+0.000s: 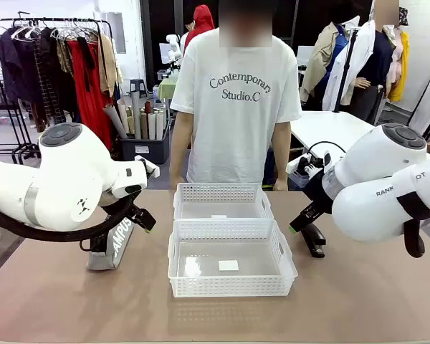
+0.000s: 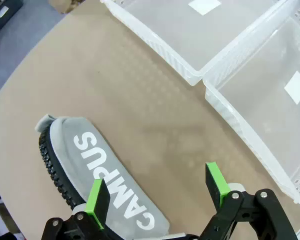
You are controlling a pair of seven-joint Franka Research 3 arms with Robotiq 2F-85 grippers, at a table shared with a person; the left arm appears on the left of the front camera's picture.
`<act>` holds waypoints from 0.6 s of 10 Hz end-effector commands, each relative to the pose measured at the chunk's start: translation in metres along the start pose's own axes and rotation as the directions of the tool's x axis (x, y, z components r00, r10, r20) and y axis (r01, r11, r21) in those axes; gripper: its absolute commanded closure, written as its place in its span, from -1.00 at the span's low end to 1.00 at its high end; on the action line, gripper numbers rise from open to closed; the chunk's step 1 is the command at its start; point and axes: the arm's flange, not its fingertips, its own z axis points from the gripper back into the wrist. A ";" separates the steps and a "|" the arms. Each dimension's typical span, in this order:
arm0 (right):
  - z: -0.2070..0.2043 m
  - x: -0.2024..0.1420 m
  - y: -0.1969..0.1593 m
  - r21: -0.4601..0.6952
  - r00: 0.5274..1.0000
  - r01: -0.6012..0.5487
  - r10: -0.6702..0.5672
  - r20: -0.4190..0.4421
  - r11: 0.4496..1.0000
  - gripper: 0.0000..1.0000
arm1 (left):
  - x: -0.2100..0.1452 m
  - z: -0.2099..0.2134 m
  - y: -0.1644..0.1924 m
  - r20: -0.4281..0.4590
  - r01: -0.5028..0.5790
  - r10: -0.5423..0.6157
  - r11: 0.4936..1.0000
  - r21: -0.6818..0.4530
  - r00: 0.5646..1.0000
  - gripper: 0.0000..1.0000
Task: Distribute items into two baskets.
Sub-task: Pick up the Pencil pouch that the person points to.
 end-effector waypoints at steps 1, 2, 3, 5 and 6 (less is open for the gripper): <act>0.000 0.000 0.000 0.000 1.000 0.000 0.000 0.000 1.000 -1.00 | 0.000 0.000 0.000 0.000 0.000 0.000 1.000 0.000 1.000 -1.00; 0.000 0.000 0.000 0.000 1.000 0.000 0.000 0.000 1.000 -1.00 | 0.000 0.000 0.000 0.000 0.000 0.000 1.000 0.000 1.000 -1.00; 0.000 0.000 0.000 0.000 1.000 0.000 0.000 0.000 1.000 -1.00 | 0.000 0.000 0.000 0.000 0.000 0.000 1.000 0.000 1.000 -1.00; 0.000 0.000 0.000 0.000 1.000 0.000 0.000 0.000 1.000 -1.00 | 0.000 0.000 0.000 0.000 0.000 0.000 1.000 0.000 1.000 -1.00; 0.000 0.000 0.000 0.000 1.000 0.000 0.000 0.000 1.000 -1.00 | 0.000 0.000 0.000 0.000 0.000 0.000 1.000 0.000 1.000 -1.00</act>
